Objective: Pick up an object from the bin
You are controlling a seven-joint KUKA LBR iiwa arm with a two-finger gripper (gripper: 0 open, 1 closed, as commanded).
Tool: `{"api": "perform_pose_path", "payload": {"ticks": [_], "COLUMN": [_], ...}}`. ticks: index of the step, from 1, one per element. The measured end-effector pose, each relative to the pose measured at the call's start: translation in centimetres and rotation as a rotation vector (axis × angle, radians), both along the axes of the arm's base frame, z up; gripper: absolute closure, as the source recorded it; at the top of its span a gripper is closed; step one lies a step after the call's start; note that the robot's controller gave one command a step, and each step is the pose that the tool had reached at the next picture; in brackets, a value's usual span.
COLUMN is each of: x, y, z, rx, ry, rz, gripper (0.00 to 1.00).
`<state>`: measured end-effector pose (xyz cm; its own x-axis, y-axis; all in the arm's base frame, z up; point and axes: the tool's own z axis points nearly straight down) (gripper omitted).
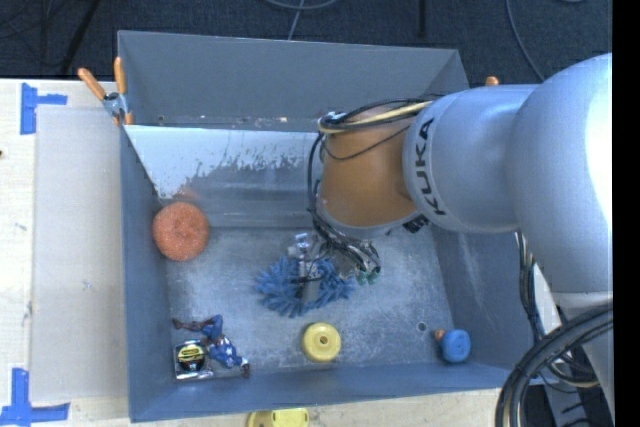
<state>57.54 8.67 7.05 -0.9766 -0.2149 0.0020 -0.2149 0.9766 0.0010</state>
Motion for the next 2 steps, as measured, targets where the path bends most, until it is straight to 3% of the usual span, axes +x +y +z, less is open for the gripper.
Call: {"api": "perform_pose_path", "payload": {"ticks": [2], "x": [-0.2], "y": [0.0], "z": [1.7], "rx": [-0.001], "ry": [0.002], "rz": [-0.001], "gripper": [1.00]}}
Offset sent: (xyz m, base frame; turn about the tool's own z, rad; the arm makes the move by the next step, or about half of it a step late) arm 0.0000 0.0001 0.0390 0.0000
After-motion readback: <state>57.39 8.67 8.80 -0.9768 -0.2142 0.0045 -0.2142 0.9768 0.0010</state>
